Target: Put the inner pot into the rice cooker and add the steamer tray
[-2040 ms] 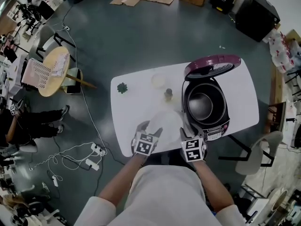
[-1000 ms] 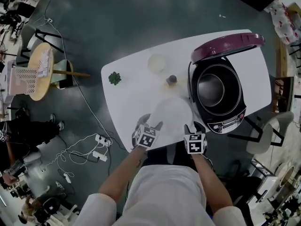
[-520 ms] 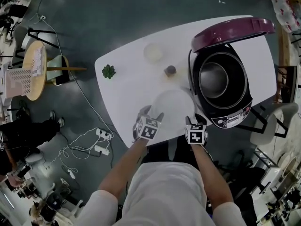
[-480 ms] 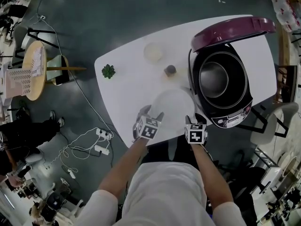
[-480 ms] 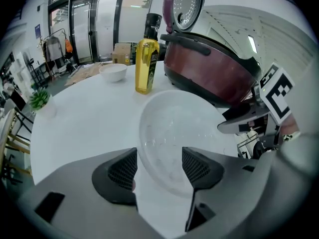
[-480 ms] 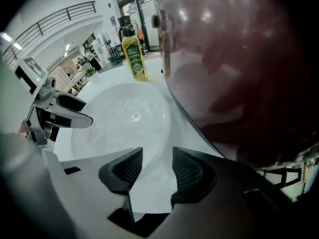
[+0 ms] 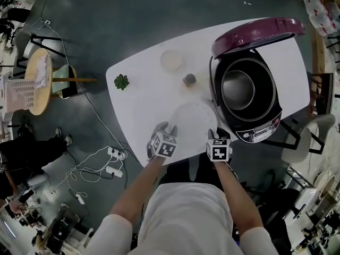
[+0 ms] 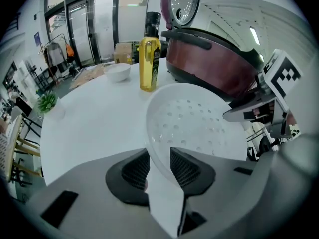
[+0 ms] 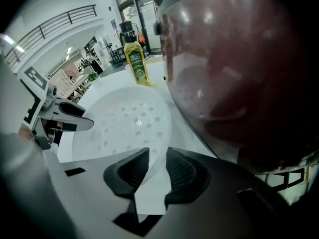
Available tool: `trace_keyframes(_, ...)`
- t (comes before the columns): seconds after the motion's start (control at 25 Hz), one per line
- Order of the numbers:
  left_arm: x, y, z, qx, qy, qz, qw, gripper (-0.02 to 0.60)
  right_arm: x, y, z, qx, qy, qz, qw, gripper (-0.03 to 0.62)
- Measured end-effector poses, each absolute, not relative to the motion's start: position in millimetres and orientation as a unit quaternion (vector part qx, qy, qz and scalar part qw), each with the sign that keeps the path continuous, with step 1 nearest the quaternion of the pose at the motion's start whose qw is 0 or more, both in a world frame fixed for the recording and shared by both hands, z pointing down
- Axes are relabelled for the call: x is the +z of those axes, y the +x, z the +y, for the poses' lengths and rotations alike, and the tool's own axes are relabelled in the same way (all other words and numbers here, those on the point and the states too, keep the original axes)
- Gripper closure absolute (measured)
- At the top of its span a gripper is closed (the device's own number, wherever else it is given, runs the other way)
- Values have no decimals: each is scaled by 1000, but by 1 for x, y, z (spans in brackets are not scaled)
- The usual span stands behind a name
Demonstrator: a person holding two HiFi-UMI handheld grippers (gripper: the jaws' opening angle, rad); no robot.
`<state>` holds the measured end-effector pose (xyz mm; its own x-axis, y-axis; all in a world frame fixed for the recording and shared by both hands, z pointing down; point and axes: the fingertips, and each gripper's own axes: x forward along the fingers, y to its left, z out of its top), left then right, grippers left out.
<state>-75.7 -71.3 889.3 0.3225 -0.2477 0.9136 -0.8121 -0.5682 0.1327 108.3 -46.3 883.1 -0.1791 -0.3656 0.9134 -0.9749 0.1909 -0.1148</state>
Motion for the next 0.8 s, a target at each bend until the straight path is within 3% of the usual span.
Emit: trace_keyframes(0.8,783,-113,-72,408,758,-417,293,446,774,70,-62,337,489,-704,388,479)
